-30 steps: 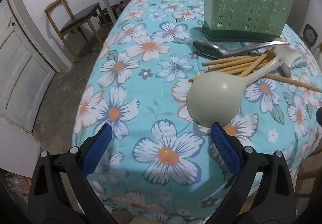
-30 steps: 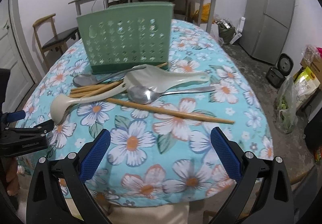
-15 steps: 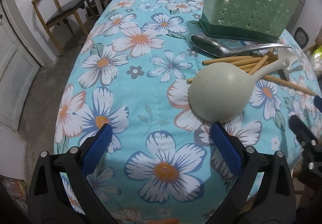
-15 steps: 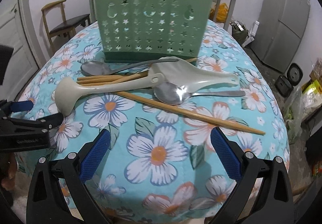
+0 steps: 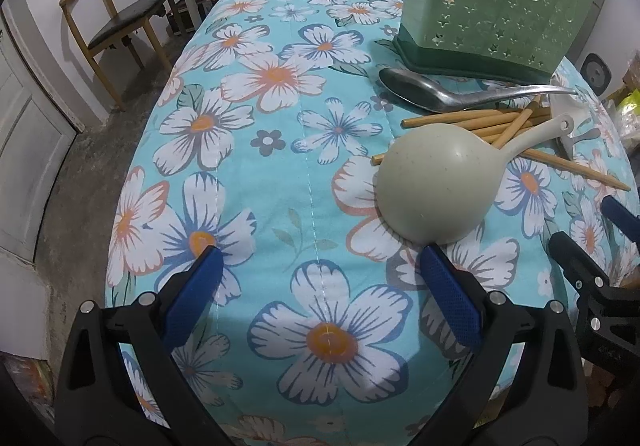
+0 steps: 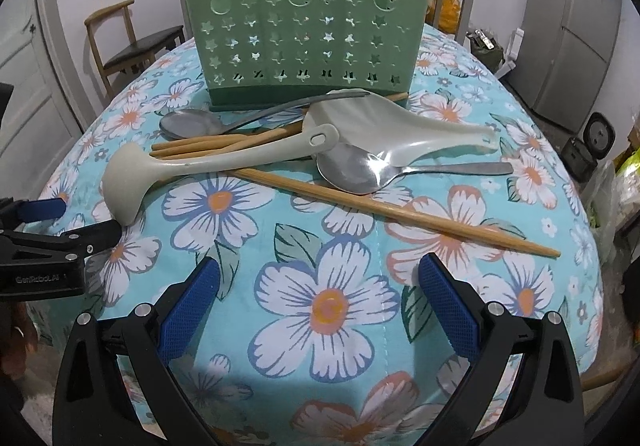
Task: Organize utensils
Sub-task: 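Reach the left tool to the cream ladle and grasp its handle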
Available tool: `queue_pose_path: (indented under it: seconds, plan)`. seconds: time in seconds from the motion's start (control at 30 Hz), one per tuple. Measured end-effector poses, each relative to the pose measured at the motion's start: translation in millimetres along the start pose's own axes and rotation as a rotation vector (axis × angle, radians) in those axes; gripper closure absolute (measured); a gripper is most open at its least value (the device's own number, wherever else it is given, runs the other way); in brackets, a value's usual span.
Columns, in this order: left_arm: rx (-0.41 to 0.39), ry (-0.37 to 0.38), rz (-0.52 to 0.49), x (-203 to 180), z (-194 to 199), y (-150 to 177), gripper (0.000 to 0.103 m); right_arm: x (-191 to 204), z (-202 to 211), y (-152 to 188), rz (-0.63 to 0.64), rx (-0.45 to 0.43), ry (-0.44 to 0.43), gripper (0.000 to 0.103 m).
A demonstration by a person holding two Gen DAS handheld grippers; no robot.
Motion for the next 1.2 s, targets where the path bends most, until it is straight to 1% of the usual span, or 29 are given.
queue_pose_path:
  seconds: [0.1, 0.3, 0.53, 0.6, 0.67, 0.83, 0.97, 1.03, 1.1, 1.13, 1.2]
  plan:
    - [-0.009, 0.004, 0.004, 0.4, 1.0, 1.3, 0.007, -1.3, -1.2, 0.0, -0.012, -0.003, -0.010, 0.006]
    - [0.015, 0.005, -0.005, 2.0, 1.6, -0.5, 0.007, -3.9, -4.0, -1.2, -0.021, -0.007, -0.024, 0.006]
    - [-0.014, 0.003, -0.033, -0.1, 2.0, 0.1, 0.007, -6.4, -5.1, -1.0, -0.032, -0.012, -0.037, 0.006]
    - [-0.030, 0.000, -0.065, -1.2, 4.6, 1.4, 0.007, -6.8, -5.0, -1.1, -0.031, -0.013, -0.037, 0.006]
    - [-0.057, 0.002, -0.130, -6.3, 9.5, 1.8, 0.007, -6.5, -4.9, -0.9, -0.034, -0.012, -0.037, 0.006]
    - [-0.174, 0.042, -0.294, -25.1, 27.3, 4.7, 0.007, -6.8, -3.4, -0.4, -0.037, -0.009, -0.033, 0.006]
    - [-0.231, 0.086, -0.348, -36.7, 35.4, 3.3, 0.008, -7.0, -3.3, -0.5, -0.039, -0.004, -0.029, 0.006]
    - [-0.246, 0.107, -0.371, -44.9, 35.7, 1.1, 0.009, -7.1, -3.4, -0.7, -0.041, -0.002, -0.028, 0.006]
    - [-0.258, 0.116, -0.392, -52.1, 34.0, 0.9, 0.013, -7.4, -3.7, -0.9, -0.041, 0.000, -0.026, 0.006]
    - [-0.261, 0.116, -0.400, -55.7, 31.8, 0.2, 0.018, -7.3, -3.7, -1.1, -0.041, 0.001, -0.025, 0.006]
    - [-0.263, 0.121, -0.411, -62.3, 25.8, -2.5, 0.024, -11.1, -4.6, -1.4, -0.053, 0.005, 0.003, 0.006]
Point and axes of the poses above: each gripper's, at about its wrist camera, not at the fingertips, and z roughly against the way its jaws point, x to its left, y to its underside, the point moved 4 cm from there along -z, roughly the way its jaws point, and after that the axes turned 8 degrees about z, right-handed, at the moved point
